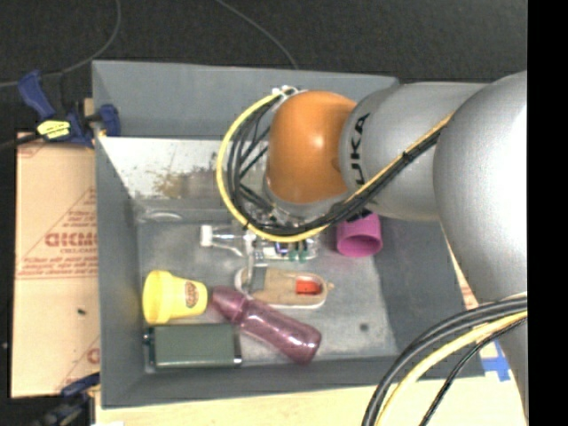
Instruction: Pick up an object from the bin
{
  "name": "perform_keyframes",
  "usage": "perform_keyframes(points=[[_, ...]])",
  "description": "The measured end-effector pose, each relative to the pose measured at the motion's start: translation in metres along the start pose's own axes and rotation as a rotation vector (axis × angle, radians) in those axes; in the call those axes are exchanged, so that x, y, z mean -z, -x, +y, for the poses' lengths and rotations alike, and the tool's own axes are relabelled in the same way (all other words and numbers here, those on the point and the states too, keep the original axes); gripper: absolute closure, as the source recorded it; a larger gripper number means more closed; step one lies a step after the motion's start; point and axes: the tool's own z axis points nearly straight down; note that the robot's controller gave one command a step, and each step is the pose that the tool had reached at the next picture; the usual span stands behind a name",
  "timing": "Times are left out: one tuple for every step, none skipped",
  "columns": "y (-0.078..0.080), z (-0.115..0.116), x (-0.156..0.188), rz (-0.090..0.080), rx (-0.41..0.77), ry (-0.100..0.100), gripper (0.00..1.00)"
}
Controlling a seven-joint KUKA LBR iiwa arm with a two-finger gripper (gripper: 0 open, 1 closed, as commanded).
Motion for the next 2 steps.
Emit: perform_keyframes(points=[[0.002,0.000,0.005,-0.007,-0.003,0.001,0.00],[-0.005,-0.023,-0.025,-0.012,-0.070,0.004,0.00]])
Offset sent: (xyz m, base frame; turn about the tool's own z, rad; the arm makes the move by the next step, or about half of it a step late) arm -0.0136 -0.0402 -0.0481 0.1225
